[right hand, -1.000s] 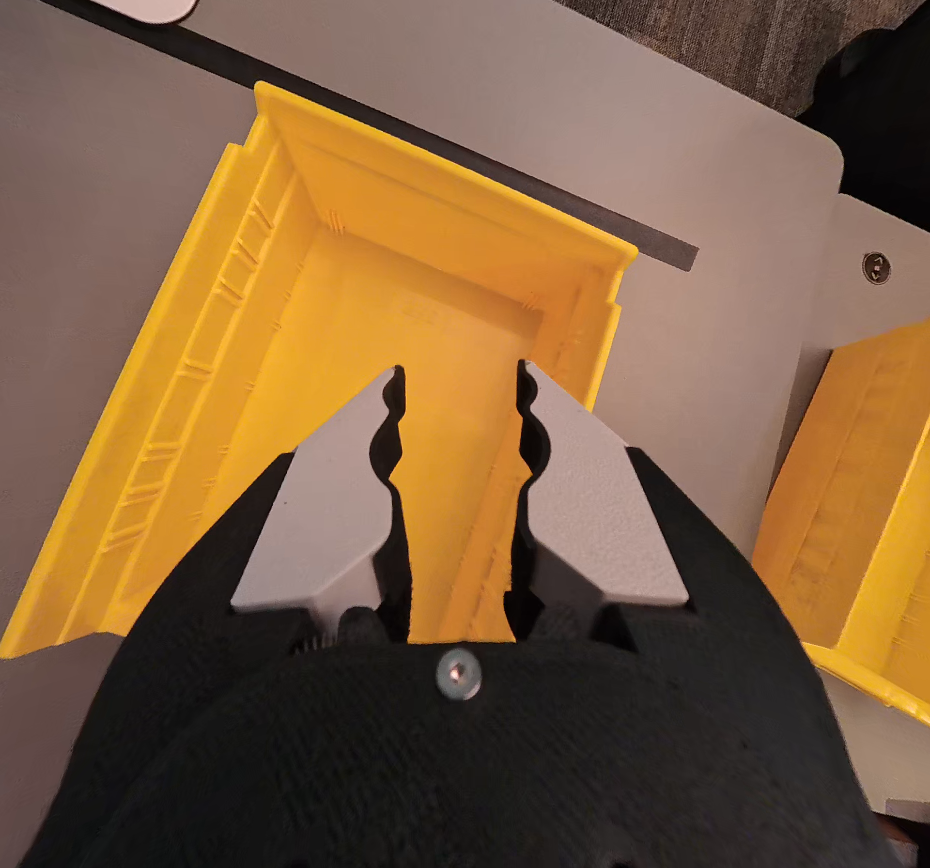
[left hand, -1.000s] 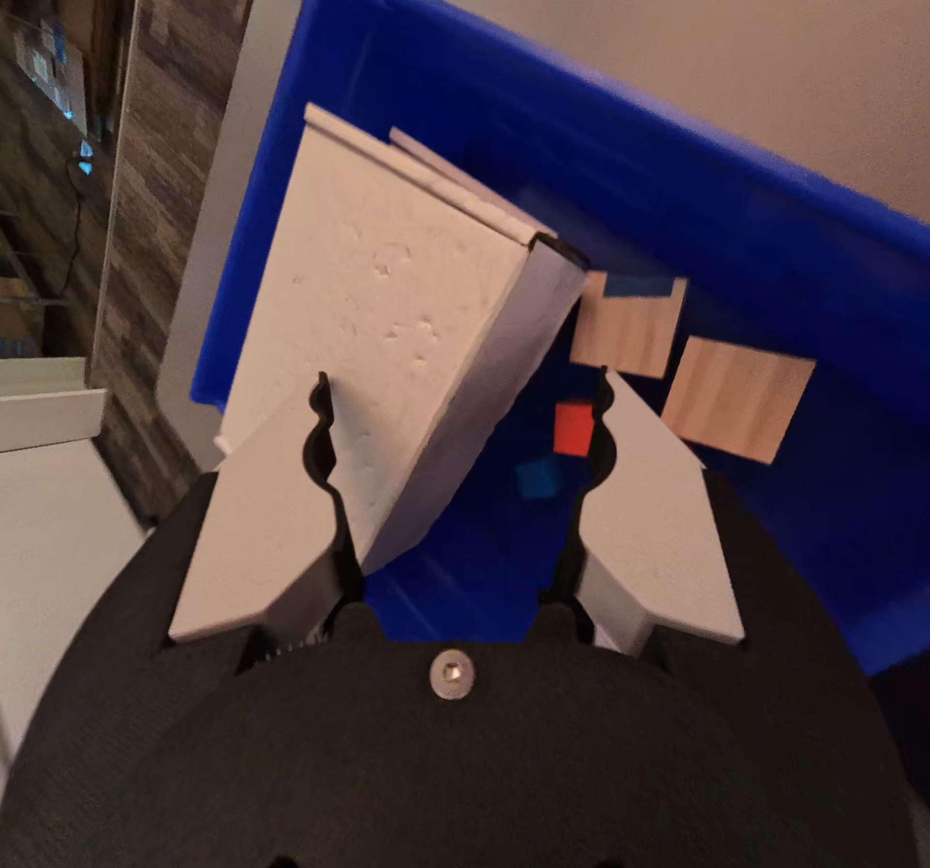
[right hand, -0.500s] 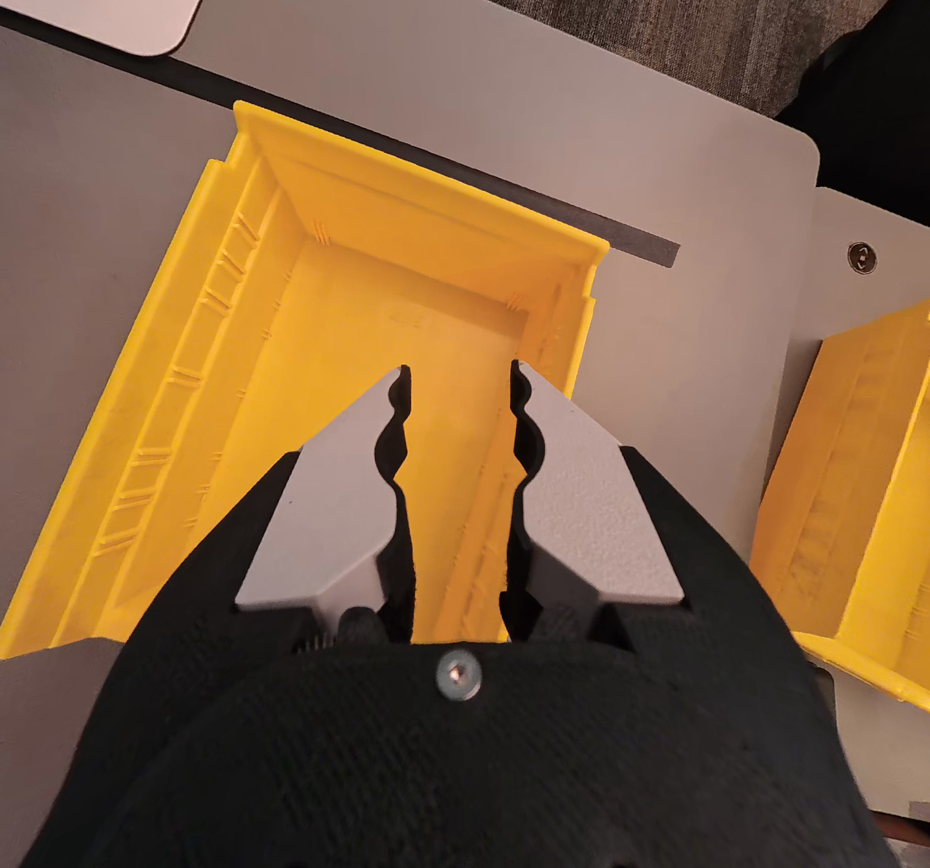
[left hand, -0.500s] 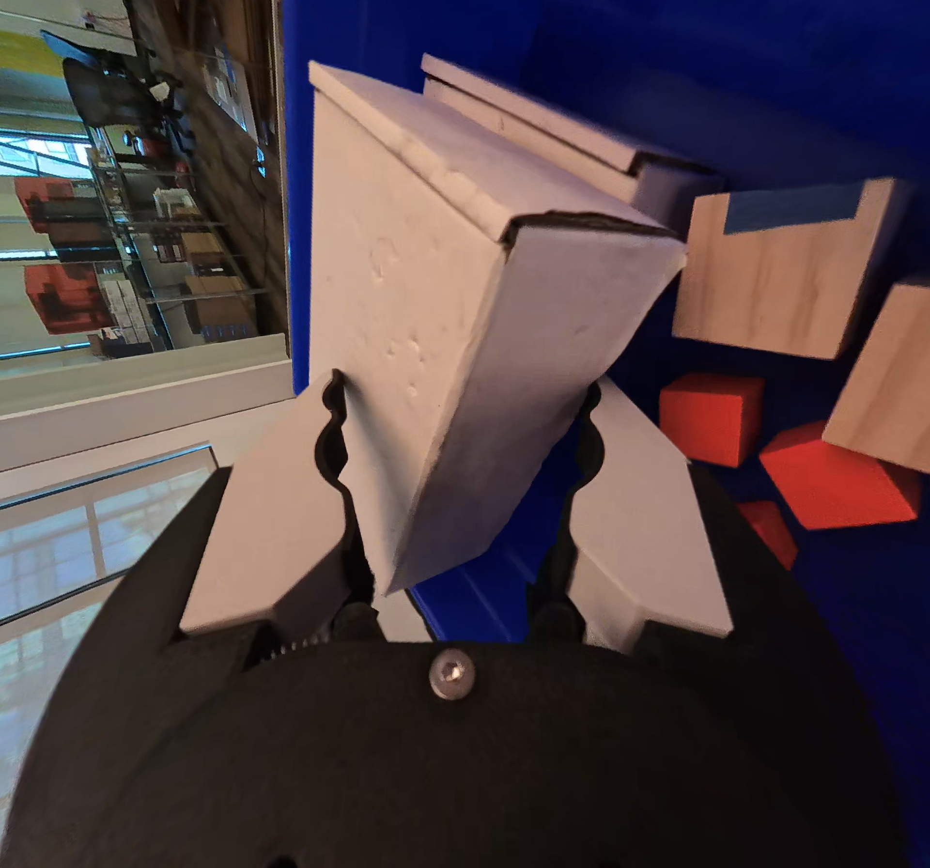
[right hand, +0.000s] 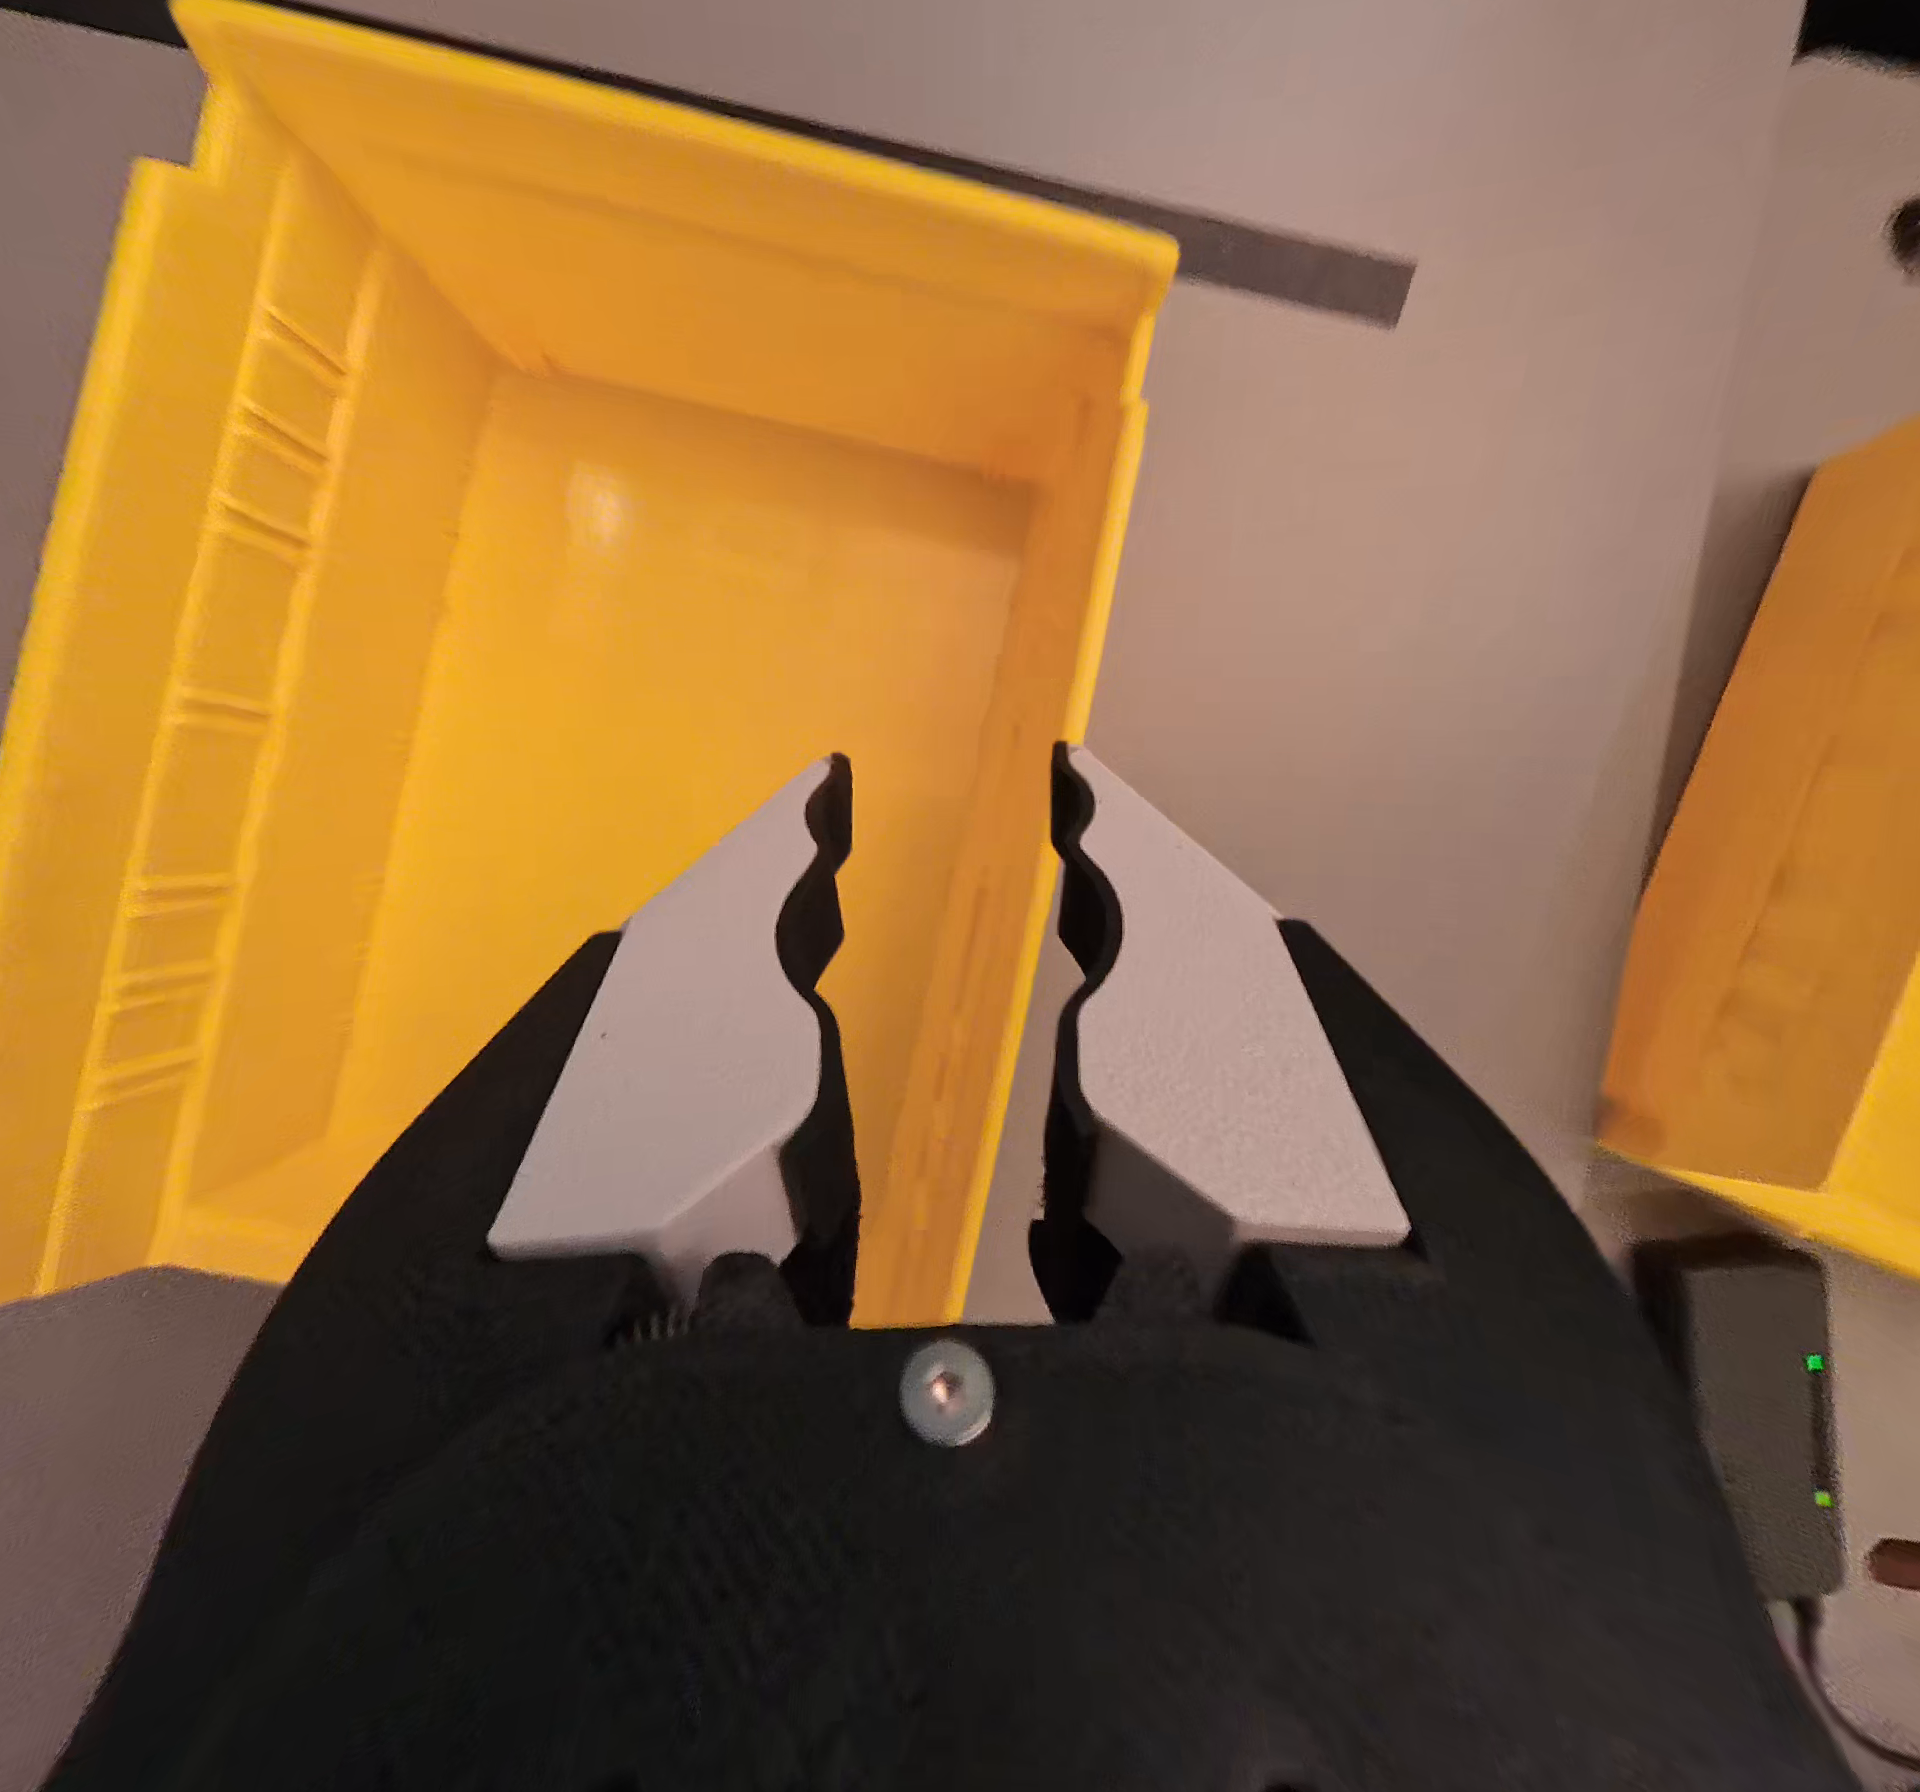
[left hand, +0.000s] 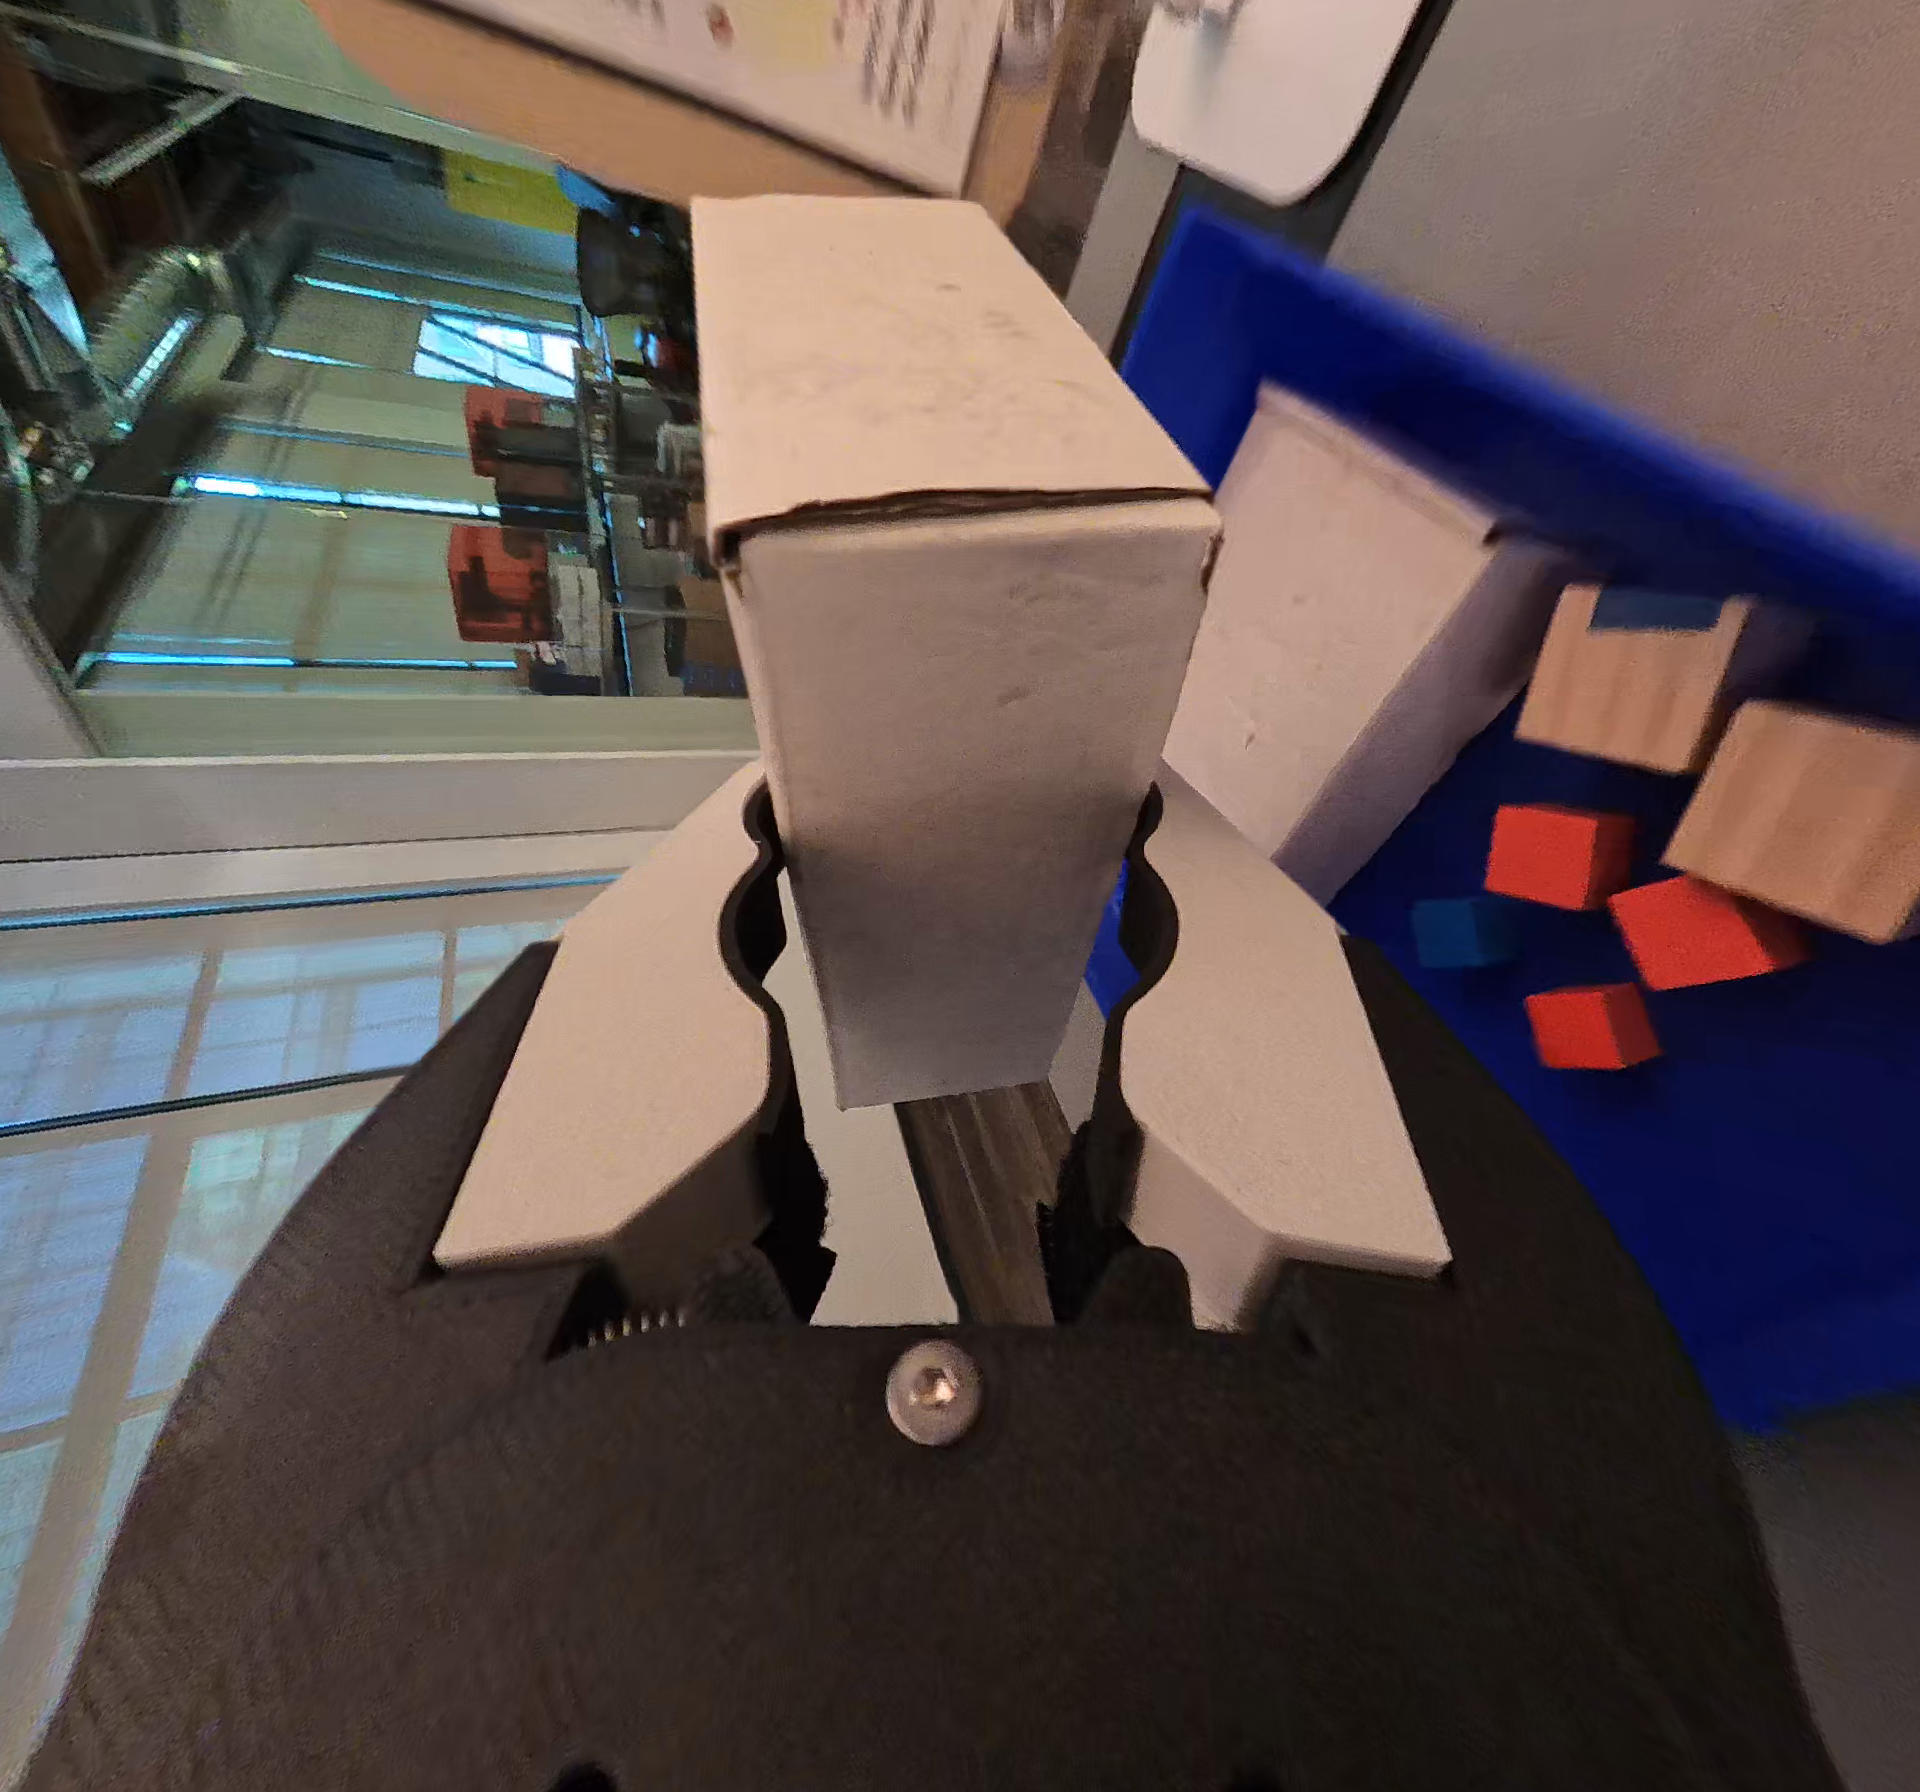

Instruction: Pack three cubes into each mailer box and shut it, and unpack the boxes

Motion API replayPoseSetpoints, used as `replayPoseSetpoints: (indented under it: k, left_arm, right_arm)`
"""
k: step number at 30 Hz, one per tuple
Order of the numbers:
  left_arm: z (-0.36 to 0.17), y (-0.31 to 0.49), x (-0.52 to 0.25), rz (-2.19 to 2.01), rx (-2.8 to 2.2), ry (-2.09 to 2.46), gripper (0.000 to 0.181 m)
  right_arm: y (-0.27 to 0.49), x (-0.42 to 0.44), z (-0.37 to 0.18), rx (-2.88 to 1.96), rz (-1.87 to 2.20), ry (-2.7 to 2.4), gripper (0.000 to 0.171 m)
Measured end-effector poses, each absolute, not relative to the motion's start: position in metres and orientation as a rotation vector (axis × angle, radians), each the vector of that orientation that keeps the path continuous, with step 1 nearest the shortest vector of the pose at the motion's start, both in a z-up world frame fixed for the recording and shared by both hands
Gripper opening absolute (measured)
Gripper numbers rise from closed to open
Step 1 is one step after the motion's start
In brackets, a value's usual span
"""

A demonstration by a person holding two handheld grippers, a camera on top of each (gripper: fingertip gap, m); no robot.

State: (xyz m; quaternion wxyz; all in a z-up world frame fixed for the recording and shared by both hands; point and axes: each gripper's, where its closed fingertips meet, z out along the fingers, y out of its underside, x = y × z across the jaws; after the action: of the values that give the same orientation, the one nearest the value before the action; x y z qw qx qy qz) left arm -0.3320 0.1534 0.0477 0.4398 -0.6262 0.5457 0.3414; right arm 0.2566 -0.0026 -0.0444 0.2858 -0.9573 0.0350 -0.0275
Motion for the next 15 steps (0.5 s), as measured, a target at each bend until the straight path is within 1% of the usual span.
replayPoseSetpoints:
  k: [3,6,7,9,10,15]
  left_arm:
    - [0.057,0.122,-0.281,0.790,-1.504,1.402,0.063]
    - [0.042,0.089,-0.215,0.684,-1.421,1.533,0.063]
    - [0.034,0.080,-0.195,0.651,-1.396,1.574,0.063]
    - [0.010,0.064,-0.162,0.580,-1.386,1.663,0.063]
    - [-0.001,0.059,-0.152,0.561,-1.391,1.703,0.063]
    - [-0.045,0.053,-0.126,0.587,-1.397,1.827,0.064]
  right_arm:
    - [-0.011,0.257,-0.056,-2.573,0.066,0.145,0.044]
    - [-0.017,0.266,-0.072,-2.617,0.080,0.191,0.056]
    - [-0.019,0.269,-0.079,-2.646,0.071,0.202,0.054]
    - [-0.022,0.264,-0.092,-2.694,0.131,0.203,0.017]
    - [-0.024,0.266,-0.098,-2.719,0.124,0.203,0.005]
    - [-0.024,0.270,-0.096,-2.721,0.215,0.343,0.007]
